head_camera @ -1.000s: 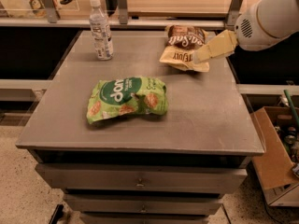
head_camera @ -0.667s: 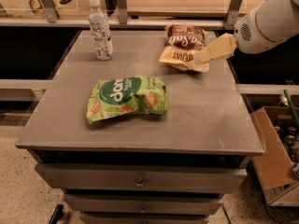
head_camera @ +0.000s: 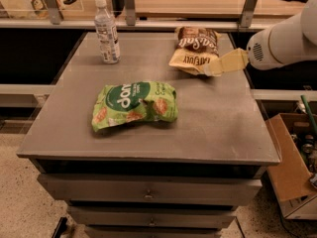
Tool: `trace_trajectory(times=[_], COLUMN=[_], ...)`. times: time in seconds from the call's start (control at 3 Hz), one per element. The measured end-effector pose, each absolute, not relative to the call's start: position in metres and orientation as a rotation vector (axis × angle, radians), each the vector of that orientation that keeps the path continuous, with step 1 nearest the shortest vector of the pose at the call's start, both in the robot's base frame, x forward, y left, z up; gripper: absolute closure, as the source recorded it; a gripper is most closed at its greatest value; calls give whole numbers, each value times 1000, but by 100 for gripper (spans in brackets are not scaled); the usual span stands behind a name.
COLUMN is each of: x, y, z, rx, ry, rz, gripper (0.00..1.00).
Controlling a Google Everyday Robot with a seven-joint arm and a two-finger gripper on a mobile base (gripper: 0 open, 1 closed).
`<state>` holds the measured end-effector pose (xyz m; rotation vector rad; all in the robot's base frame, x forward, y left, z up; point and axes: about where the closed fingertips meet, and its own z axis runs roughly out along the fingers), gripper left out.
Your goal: Move brown chip bag near green rice chip bag
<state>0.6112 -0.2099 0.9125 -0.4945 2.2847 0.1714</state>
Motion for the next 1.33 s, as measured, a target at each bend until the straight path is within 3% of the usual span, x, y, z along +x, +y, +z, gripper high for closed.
trace_trajectory(times=[1.33], x=[691], y=[-156], z=[872], rx=[-589], ry=[2222], rz=[300], gripper=[0])
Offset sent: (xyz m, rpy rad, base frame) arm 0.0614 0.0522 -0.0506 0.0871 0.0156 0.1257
